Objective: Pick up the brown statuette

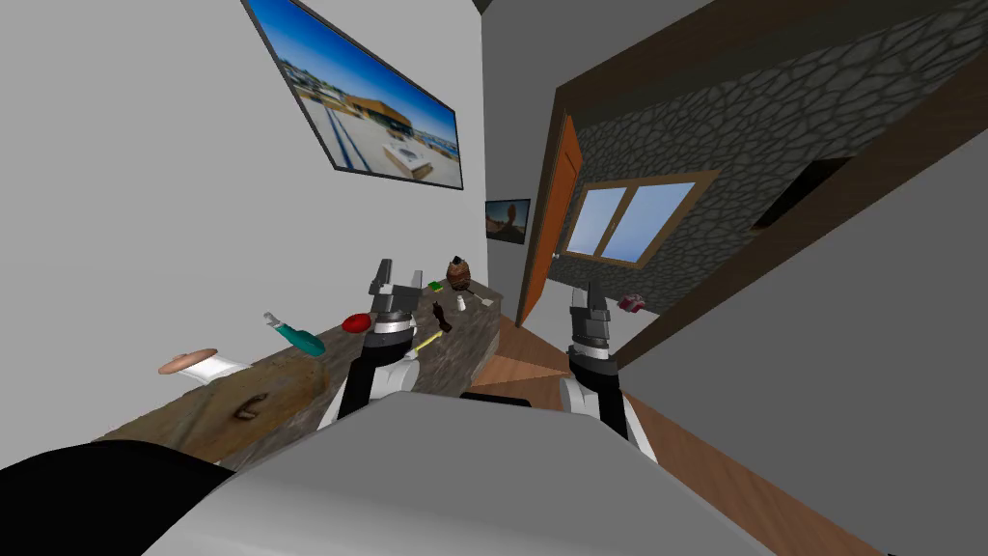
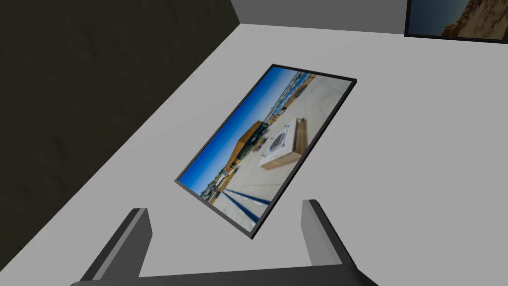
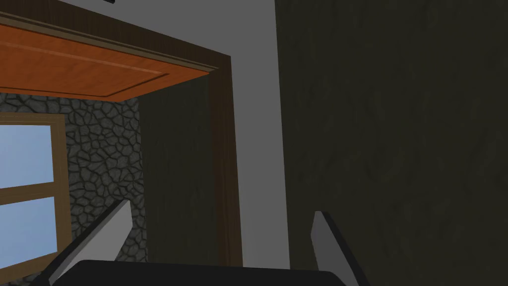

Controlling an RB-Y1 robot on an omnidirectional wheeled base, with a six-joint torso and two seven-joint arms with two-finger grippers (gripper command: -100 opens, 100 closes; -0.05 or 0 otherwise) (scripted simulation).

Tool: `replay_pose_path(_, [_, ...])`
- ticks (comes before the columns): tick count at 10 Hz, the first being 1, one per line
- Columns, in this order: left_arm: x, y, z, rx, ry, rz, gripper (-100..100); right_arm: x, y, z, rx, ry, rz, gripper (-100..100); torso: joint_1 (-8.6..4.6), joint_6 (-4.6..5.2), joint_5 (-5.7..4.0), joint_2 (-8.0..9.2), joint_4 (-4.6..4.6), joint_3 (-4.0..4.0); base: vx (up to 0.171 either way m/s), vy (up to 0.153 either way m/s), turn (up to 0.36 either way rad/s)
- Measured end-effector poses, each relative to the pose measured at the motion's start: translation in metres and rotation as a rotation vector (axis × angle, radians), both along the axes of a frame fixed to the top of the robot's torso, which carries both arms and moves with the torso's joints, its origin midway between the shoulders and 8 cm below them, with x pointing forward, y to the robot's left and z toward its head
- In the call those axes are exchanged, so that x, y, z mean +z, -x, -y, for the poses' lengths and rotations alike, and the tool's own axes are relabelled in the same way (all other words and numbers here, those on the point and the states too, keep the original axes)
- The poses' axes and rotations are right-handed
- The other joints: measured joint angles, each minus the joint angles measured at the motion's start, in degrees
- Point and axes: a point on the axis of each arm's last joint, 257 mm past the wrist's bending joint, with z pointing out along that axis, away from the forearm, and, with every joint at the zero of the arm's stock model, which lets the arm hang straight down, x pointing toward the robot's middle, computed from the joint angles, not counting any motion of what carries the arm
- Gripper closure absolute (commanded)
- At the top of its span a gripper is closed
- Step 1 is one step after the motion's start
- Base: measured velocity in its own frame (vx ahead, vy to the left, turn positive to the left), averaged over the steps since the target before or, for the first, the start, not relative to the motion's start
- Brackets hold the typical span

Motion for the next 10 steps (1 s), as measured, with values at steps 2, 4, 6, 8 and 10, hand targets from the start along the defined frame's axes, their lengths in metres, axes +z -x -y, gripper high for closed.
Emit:
replay_pose_path(2, [-0.014, -0.005, 0.0, -0.028, 0.001, -0.033, -100, 0.0, 0.0, 0.0, 0.0, 0.0, 0.0, 0, -0.68, -0.01, -0.14, 0.26, 0.06, 0.15, -0.084, -0.209, 0.142])
replay_pose_path(4, [-0.031, -0.01, -0.007, -0.056, 0.022, -0.071, -100, 0.0, 0.0, 0.0, 0.0, 0.0, 0.0, 0, -0.8, -0.01, -0.18, 0.36, 0.08, 0.21, -0.095, -0.199, 0.158])
replay_pose_path(6, [-0.057, -0.015, -0.016, -0.082, 0.066, -0.118, -100, 0.0, 0.0, 0.0, 0.0, 0.0, 0.0, 0, -0.75, -0.01, -0.17, 0.31, 0.07, 0.18, -0.086, -0.195, 0.172])
replay_pose_path(8, [-0.084, -0.016, -0.028, -0.102, 0.122, -0.165, -100, 0.0, 0.0, 0.0, 0.0, 0.0, 0.0, 0, -0.88, 0.0, -0.2, 0.33, 0.08, 0.19, -0.074, -0.196, 0.117])
replay_pose_path(10, [-0.1, -0.019, -0.036, -0.116, 0.167, -0.194, -100, 0.0, 0.0, 0.0, 0.0, 0.0, 0.0, 0, -0.63, 0.0, -0.15, 0.07, 0.02, 0.05, -0.047, -0.16, 0.143])
